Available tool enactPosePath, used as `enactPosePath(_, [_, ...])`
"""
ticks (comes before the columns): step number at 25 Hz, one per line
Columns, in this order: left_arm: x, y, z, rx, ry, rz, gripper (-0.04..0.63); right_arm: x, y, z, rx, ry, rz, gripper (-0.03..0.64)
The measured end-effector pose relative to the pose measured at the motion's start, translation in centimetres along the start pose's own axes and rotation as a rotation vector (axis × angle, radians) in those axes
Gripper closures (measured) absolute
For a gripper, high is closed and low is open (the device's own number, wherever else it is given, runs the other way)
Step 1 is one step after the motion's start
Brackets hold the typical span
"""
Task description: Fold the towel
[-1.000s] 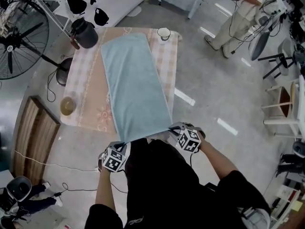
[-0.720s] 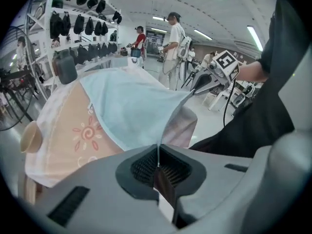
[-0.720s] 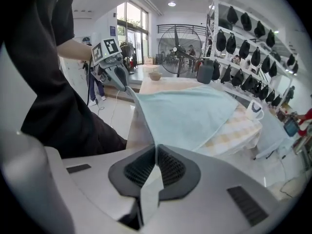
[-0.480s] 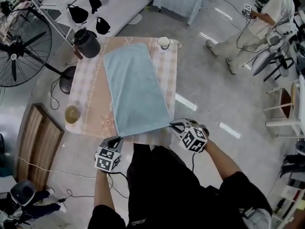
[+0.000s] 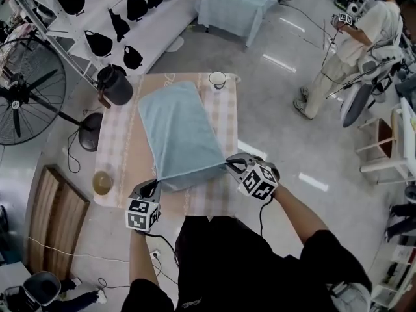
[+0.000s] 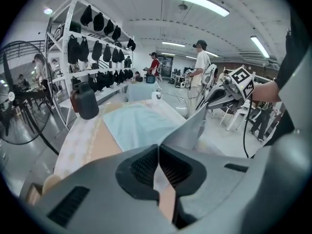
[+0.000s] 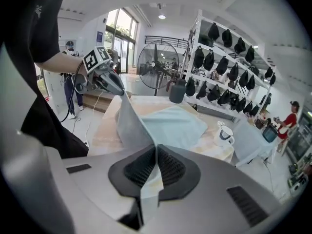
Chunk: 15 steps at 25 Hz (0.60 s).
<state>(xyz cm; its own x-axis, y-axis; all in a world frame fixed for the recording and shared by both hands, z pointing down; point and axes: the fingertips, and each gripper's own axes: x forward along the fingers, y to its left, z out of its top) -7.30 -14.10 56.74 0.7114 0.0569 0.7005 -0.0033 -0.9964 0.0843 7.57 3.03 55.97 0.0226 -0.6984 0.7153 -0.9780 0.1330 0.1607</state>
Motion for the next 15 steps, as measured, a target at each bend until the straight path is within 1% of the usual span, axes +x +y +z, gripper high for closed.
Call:
enactPosePath(3, [0.8,2.0,1.8,0.017,-0.008,0.021,0.581,0.8,-2.1,1.6,0.005,-0.003,-0.029,0.598])
enactPosePath(15, [4.2,10.5,7.3,-0.002,-0.069,0.064,0.581,6.0,-9.4,6.9,0.031,0.008,-0.135,0.598])
